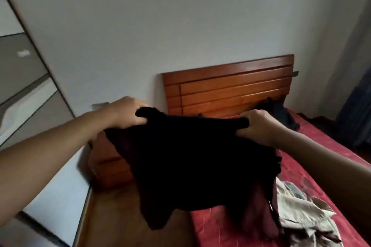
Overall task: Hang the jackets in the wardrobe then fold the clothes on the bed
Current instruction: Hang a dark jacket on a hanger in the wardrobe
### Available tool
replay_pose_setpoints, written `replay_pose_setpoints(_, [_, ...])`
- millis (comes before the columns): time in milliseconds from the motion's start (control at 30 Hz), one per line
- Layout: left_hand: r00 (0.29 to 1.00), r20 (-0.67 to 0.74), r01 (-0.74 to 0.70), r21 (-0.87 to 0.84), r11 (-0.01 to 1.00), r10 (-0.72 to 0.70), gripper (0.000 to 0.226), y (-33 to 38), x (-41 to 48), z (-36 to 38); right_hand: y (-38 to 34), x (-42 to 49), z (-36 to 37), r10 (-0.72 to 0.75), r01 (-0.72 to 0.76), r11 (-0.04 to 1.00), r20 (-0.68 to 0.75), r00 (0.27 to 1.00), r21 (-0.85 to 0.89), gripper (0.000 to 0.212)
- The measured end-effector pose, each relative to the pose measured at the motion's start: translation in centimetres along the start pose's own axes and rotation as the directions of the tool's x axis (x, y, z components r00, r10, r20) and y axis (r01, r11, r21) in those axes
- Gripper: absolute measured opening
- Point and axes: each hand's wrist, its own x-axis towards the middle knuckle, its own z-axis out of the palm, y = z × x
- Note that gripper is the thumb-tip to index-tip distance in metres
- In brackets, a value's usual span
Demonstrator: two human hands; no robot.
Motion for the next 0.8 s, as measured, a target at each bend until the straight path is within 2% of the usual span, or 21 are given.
replay_pose_setpoints(67, [0.997, -0.008, 0.079, -0.002, 0.997, -0.079, 0.014, -2.3, -4.1, -0.6, -3.0, 1.2, 1.6, -0.07, 0.069, 0.997, 0.041, 0.997, 0.027, 0.011])
replay_pose_setpoints(133, [0.985, -0.014, 0.17, -0.032, 0.985, -0.17, 0.006, -4.5, -8.6, -1.1, -6.3, 2.5, 3.4, -0.137, 0.136, 0.99, 0.083, 0.987, 0.026, 0.011])
replay_pose_setpoints(233, [0.955, -0.026, 0.296, -0.032, 0.955, -0.297, 0.019, -7.5, -15.0, -1.6, -11.6, 4.4, 6.2, -0.243, 0.242, 0.97, 0.152, 0.958, 0.026, 0.015])
replay_pose_setpoints(300, [0.923, -0.027, 0.382, -0.026, 0.924, -0.383, 0.006, -9.2, -19.1, -2.0, -15.3, 5.4, 8.2, -0.325, 0.326, 0.945, 0.19, 0.926, 0.029, 0.017])
replay_pose_setpoints(433, [0.856, -0.062, 0.508, -0.08, 0.857, -0.513, 0.005, -12.3, -27.5, -2.9, -23.4, 6.8, 12.0, -0.464, 0.46, 0.885, 0.236, 0.854, 0.077, 0.02])
replay_pose_setpoints(533, [0.806, -0.098, 0.574, -0.112, 0.811, -0.584, 0.012, -13.7, -33.3, -4.0, -30.2, 7.2, 14.5, -0.577, 0.565, 0.815, 0.264, 0.773, 0.126, 0.019])
replay_pose_setpoints(633, [0.764, -0.134, 0.615, -0.145, 0.775, -0.631, 0.02, -14.7, -38.5, -4.9, -37.3, 6.5, 16.8, -0.686, 0.666, 0.724, 0.277, 0.672, 0.179, 0.007])
replay_pose_setpoints(800, [0.629, -0.193, 0.719, -0.223, 0.658, -0.753, 0.016, -16.7, -46.5, -5.7, -48.7, 4.3, 20.6, -0.821, 0.788, 0.56, 0.304, 0.484, 0.256, 0.022])
